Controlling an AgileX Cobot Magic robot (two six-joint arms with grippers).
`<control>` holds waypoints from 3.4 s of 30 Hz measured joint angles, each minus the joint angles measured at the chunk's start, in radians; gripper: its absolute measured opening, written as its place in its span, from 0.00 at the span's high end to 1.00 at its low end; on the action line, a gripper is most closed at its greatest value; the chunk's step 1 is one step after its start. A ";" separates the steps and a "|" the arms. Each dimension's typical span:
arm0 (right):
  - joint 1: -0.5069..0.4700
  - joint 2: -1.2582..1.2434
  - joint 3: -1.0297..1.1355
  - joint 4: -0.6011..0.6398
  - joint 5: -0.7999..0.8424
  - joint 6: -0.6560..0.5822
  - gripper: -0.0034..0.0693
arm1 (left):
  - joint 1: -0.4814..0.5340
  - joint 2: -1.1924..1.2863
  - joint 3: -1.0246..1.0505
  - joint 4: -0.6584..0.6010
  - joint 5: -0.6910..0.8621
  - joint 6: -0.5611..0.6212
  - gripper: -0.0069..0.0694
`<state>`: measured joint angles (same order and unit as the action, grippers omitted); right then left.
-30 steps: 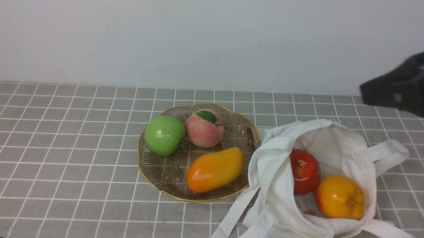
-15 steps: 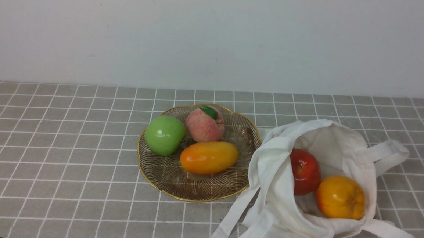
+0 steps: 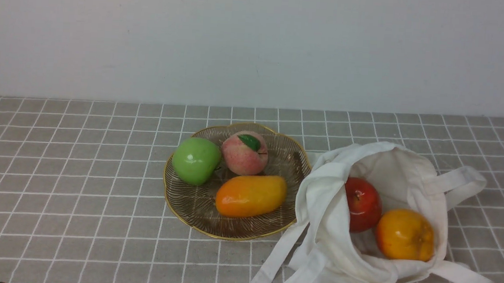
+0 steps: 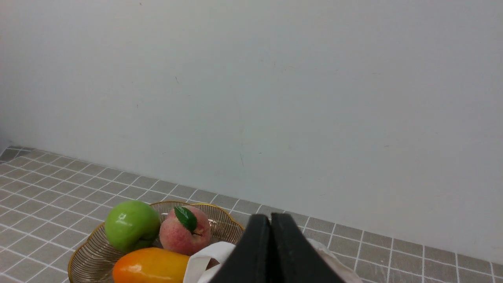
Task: Take the fruit out of the bag on the grey coffee tablecloth and place them on the plate.
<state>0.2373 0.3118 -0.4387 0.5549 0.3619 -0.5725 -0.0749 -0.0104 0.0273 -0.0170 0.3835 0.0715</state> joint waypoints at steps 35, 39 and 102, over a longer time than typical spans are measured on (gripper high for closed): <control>-0.111 -0.319 0.467 -0.596 -0.016 0.689 0.97 | 0.000 0.000 0.000 0.000 0.000 0.000 0.92; -0.180 -0.319 0.466 -0.591 -0.009 0.671 0.97 | 0.000 0.000 0.000 0.000 0.000 0.000 0.92; -0.199 -0.319 0.464 -0.569 -0.002 0.639 0.97 | 0.000 0.000 0.000 0.000 0.000 0.000 0.92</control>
<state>0.0380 -0.0076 0.0254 -0.0136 0.3602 0.0666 -0.0749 -0.0104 0.0273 -0.0170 0.3835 0.0715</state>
